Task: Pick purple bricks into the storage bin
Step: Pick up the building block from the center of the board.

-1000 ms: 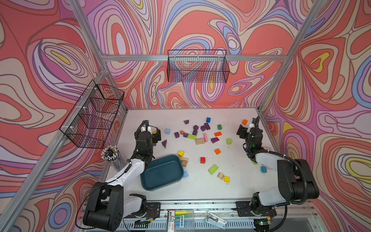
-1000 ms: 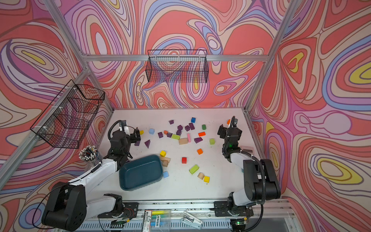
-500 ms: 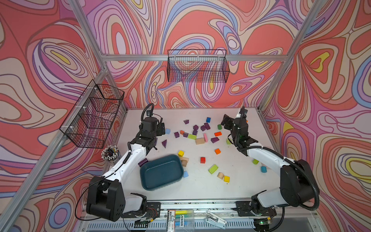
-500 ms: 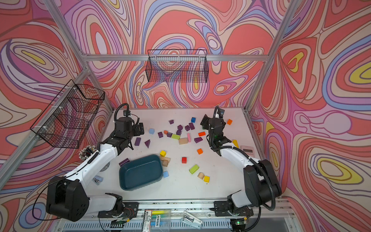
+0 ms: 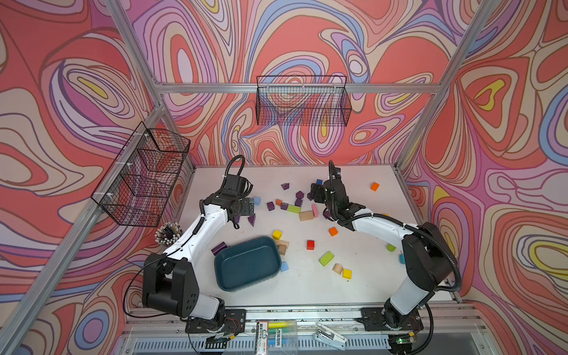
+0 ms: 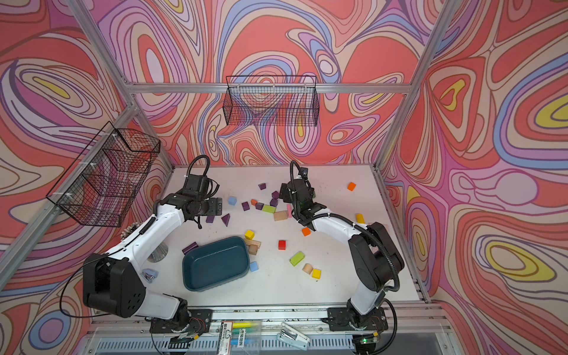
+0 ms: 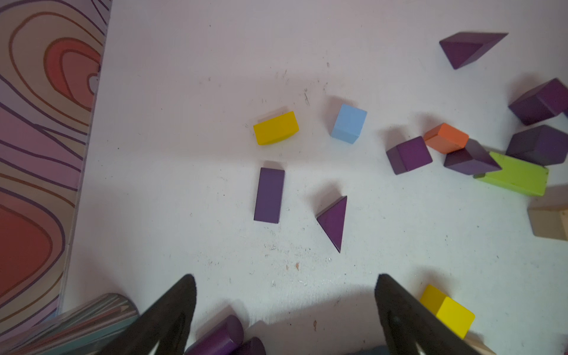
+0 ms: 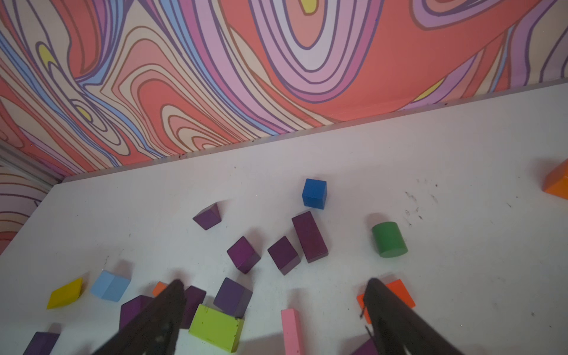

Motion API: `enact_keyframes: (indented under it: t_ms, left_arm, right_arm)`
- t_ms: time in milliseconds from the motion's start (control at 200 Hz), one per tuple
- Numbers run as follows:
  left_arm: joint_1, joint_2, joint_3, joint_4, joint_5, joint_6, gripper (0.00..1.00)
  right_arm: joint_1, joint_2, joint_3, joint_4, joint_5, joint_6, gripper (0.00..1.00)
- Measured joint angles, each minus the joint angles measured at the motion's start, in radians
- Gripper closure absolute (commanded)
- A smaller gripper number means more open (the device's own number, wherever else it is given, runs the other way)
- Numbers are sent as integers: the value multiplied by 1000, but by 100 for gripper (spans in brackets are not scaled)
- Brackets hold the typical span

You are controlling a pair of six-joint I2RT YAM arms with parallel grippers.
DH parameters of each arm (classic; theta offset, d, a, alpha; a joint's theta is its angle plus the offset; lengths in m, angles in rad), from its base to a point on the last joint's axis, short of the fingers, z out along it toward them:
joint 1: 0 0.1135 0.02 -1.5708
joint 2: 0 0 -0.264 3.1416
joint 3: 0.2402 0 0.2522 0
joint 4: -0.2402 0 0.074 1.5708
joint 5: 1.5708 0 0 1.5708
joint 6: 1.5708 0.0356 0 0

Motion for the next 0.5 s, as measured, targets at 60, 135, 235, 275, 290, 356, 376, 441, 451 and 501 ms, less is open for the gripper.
enact_keyframes:
  t_ms: [60,135,235,275,290,356,376,441,451,501]
  left_arm:
    - [2,26,21,-36,14,0,9]
    - [4,62,54,-76,30,1,11]
    - [18,100,97,-117,56,5,12]
    - [27,113,113,-132,65,9,13]
    - [31,117,117,-137,68,9,14]
    - [54,139,142,-157,87,16,16]
    - [61,146,150,-163,92,18,17]
    - [85,171,166,-174,108,25,19]
    - [89,177,168,-174,110,26,19]
    - [105,195,171,-179,123,32,20]
  right_arm:
    - [0,0,-1,0,-30,-16,5]
    - [0,0,-2,0,-64,-35,7]
    - [0,2,-1,-1,-119,-62,10]
    - [0,5,2,-2,-145,-70,11]
    - [0,8,3,-2,-154,-74,11]
    - [0,21,15,-3,-196,-87,12]
    - [0,25,18,-3,-208,-91,12]
    - [0,35,23,-3,-251,-107,12]
    - [0,35,23,-3,-257,-109,12]
    - [0,39,23,-3,-288,-121,12]
